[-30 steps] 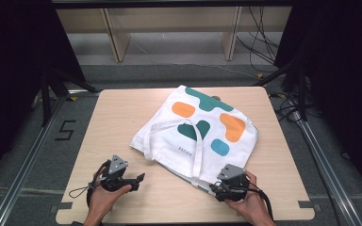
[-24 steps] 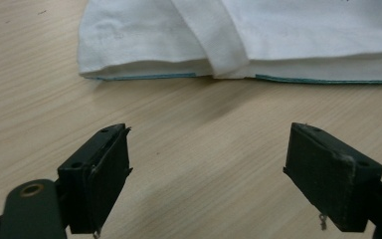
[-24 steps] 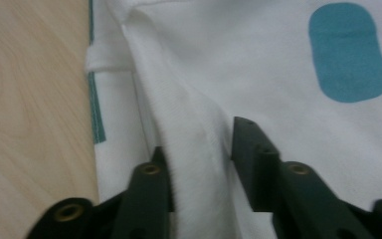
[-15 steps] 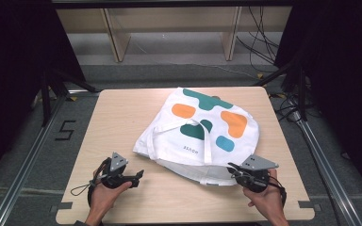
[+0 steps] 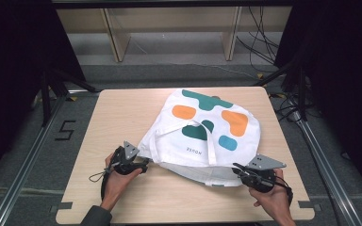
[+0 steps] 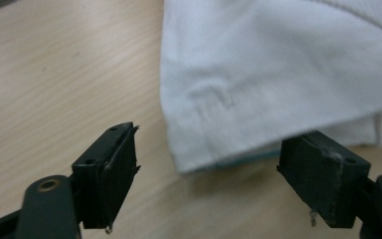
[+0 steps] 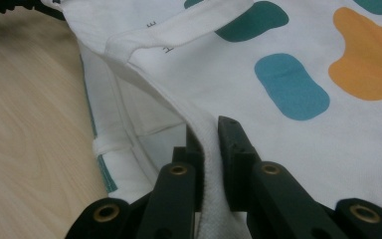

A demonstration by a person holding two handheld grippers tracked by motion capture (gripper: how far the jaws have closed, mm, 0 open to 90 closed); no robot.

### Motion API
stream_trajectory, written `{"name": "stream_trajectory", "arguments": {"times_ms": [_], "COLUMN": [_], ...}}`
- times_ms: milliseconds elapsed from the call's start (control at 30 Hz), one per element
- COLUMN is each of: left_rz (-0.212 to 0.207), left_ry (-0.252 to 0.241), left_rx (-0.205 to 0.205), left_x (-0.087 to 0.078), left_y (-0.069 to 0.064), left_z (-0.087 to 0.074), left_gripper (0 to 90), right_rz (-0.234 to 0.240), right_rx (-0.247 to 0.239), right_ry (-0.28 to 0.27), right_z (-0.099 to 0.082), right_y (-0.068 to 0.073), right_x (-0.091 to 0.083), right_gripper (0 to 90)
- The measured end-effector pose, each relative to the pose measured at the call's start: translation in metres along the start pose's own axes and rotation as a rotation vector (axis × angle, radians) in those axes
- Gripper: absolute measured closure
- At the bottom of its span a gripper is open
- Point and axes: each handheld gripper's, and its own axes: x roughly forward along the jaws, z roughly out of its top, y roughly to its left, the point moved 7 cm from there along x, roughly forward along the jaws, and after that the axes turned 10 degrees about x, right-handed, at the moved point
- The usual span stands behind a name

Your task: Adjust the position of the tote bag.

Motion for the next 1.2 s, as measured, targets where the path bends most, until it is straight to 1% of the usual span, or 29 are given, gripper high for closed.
{"name": "stream_trajectory", "arguments": {"times_ms": [33,67,100,133,167,200,233,267,333,367,433,500,533,567,600,667,700,733,800,833,867,933,967,1000,1033,1100,1133,1167,1200], "left_rz": [0.016,0.008,0.001,0.016,0.024,0.036,0.058,0.058,0.027,0.014,-0.003,-0.024,-0.038,-0.047,-0.072,-0.081,-0.103,-0.103,-0.123,-0.123,-0.141,-0.146,-0.157,-0.156,-0.156,-0.091,-0.091,-0.069,-0.069], "left_ry": [-0.027,-0.055,-0.056,-0.084,-0.106,-0.115,-0.122,-0.129,-0.135,-0.145,-0.144,-0.129,-0.120,-0.105,-0.088,-0.093,-0.091,-0.091,-0.085,-0.085,-0.083,-0.078,-0.084,-0.071,-0.071,-0.074,-0.074,-0.094,-0.101], "left_rx": [-0.008,-0.002,-0.006,-0.007,-0.007,0.020,0.069,0.095,0.121,0.125,0.174,0.238,0.259,0.277,0.292,0.291,0.299,0.299,0.306,0.306,0.309,0.312,0.301,0.303,0.303,0.295,0.295,0.278,0.280], "left_x": [0.004,0.007,0.008,0.010,0.009,0.008,0.008,0.007,0.003,0.001,-0.005,-0.011,-0.013,-0.016,-0.019,-0.021,-0.026,-0.026,-0.037,-0.037,-0.043,-0.047,-0.051,-0.053,-0.053,-0.051,-0.051,-0.049,-0.048], "left_y": [0.000,-0.001,-0.002,-0.001,-0.002,-0.003,-0.003,-0.004,-0.004,-0.005,-0.009,-0.017,-0.021,-0.023,-0.028,-0.032,-0.038,-0.038,-0.045,-0.045,-0.050,-0.053,-0.057,-0.058,-0.058,-0.057,-0.057,-0.058,-0.063], "left_z": [0.004,0.009,0.010,0.013,0.018,0.022,0.026,0.028,0.027,0.028,0.029,0.028,0.026,0.025,0.023,0.022,0.020,0.020,0.016,0.016,0.013,0.011,0.009,0.007,0.007,0.009,0.009,0.013,0.018], "left_gripper": [23.5,28.7,30.6,33.3,38.6,41.5,45.9,52.9,67.5,70.5,78.9,83.3,84.2,84.6,84.9,85.1,85.0,85.0,85.0,84.9,84.7,83.4,80.8,77.4,70.9,60.4,55.6,52.1,50.4], "right_rz": [0.002,-0.005,-0.001,-0.001,-0.008,-0.012,-0.015,-0.016,-0.026,-0.033,-0.039,-0.057,-0.055,-0.059,-0.075,-0.072,-0.083,-0.078,-0.066,-0.066,-0.053,-0.058,-0.063,-0.062,-0.062,-0.059,-0.054,-0.054,-0.049], "right_rx": [-0.003,0.004,0.001,0.008,-0.007,-0.011,0.007,0.000,0.027,0.010,0.025,-0.003,-0.005,0.020,0.009,0.019,0.025,0.016,0.034,0.034,0.013,0.020,0.011,0.011,0.011,0.007,0.008,0.013,0.015], "right_ry": [0.000,-0.006,-0.006,0.001,-0.011,-0.001,0.007,-0.001,0.014,0.005,0.013,0.010,0.021,0.032,0.017,0.031,0.030,0.030,0.041,0.041,0.037,0.036,0.032,0.035,0.035,0.042,0.043,0.044,0.043], "right_z": [0.000,-0.001,-0.001,-0.002,-0.002,-0.003,-0.004,-0.005,-0.007,-0.006,-0.008,-0.009,-0.010,-0.012,-0.012,-0.013,-0.014,-0.014,-0.016,-0.016,-0.016,-0.016,-0.015,-0.016,-0.016,-0.017,-0.016,-0.017,-0.016], "right_y": [0.000,-0.002,-0.003,-0.004,-0.006,-0.008,-0.008,-0.010,-0.012,-0.016,-0.020,-0.025,-0.027,-0.029,-0.032,-0.034,-0.037,-0.039,-0.040,-0.040,-0.041,-0.041,-0.042,-0.043,-0.043,-0.043,-0.043,-0.043,-0.042], "right_x": [0.000,0.000,-0.001,-0.001,-0.001,0.000,-0.001,-0.001,-0.003,-0.004,-0.004,-0.004,-0.005,-0.005,-0.005,-0.006,-0.007,-0.007,-0.008,-0.008,-0.008,-0.009,-0.009,-0.009,-0.009,-0.008,-0.008,-0.008,-0.008], "right_gripper": [84.6,84.7,84.7,84.7,84.7,84.7,84.6,84.5,84.1,83.8,83.5,83.0,82.5,82.0,81.8,81.6,81.0,81.0,81.2,81.2,81.6,81.7,81.9,82.0,82.0,82.0,82.0,82.0,82.0]}}
